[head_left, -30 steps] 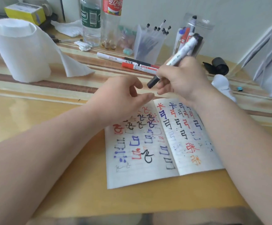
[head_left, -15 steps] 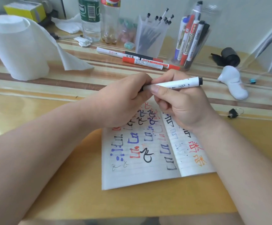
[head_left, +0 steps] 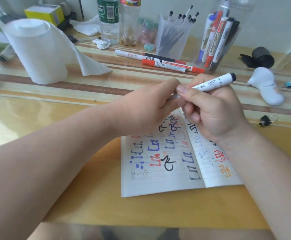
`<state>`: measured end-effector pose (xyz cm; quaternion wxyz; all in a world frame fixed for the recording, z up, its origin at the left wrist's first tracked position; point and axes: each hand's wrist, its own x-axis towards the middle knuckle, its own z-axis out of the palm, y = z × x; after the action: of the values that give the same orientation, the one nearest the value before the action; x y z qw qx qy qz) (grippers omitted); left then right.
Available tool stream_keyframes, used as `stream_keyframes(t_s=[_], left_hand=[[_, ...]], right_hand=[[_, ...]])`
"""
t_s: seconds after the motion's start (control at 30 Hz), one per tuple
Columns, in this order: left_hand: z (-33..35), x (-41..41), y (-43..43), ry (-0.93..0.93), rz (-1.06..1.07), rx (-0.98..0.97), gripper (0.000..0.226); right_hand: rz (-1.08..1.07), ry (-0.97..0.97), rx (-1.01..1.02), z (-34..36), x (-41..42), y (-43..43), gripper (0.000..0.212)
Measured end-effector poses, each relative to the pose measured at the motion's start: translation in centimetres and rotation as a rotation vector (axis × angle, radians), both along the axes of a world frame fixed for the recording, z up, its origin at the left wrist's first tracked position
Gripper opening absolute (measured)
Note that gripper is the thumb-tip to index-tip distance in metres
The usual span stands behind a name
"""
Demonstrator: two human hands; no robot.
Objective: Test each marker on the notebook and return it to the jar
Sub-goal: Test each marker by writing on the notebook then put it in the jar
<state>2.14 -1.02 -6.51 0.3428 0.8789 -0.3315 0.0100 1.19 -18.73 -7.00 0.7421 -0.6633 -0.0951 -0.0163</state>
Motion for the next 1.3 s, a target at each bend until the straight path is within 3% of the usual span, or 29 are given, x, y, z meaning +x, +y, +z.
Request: stream_keyframes(t_s=[0.2, 0.33, 0.4, 0.47, 0.57, 0.67, 0.77, 0.93, 1.13, 1.3], left_hand=[[0.3, -0.2, 0.5, 0.009, -0.038, 0.008, 0.033], [0.8, 0.0, 1.3, 0.275, -0.047, -0.009, 0.065], [0.7, 0.6, 2.0, 0.323, -0.031, 0.011, 0.044], [0.5, 1.2, 2.5, 0.291, 0.007, 0.016, 0.027], [0.2, 1.4, 2.6, 0.223, 0.051, 0.069, 0.027], [0.1, 1.5, 2.3, 0.139, 0.045, 0.082, 0.034], [0.2, 1.4, 2.2, 0.066, 0.016, 0.015, 0.044], [-0.1, 1.7, 1.9, 0.007, 0.045, 0.038, 0.029], [-0.5, 2.2, 2.0, -0.043, 0.053, 0.085, 0.011], [-0.7, 2.4, 2.1, -0.047, 0.029, 0.095, 0.015]], right_hand=[[0.138, -0.033, 0.001, 0.6, 0.0, -1.0, 0.014], [-0.109, -0.057, 0.129, 1.7, 0.3, -2.3, 0.028], [-0.195, -0.042, 0.223, 2.8, 0.2, -3.5, 0.031], [-0.15, -0.008, 0.143, 3.7, -0.4, -4.3, 0.026], [0.218, 0.067, -0.155, 3.8, -2.9, -2.9, 0.004], [0.414, 0.169, -0.3, 2.1, -5.9, -0.7, 0.017], [0.365, 0.193, -0.37, 1.0, -8.0, 0.0, 0.02], [0.29, 0.172, -0.409, 0.7, -8.9, 0.4, 0.013], [0.269, 0.131, -0.485, 0.6, -9.0, 0.7, 0.022], [0.255, 0.115, -0.579, 0.5, -9.2, 0.9, 0.011]])
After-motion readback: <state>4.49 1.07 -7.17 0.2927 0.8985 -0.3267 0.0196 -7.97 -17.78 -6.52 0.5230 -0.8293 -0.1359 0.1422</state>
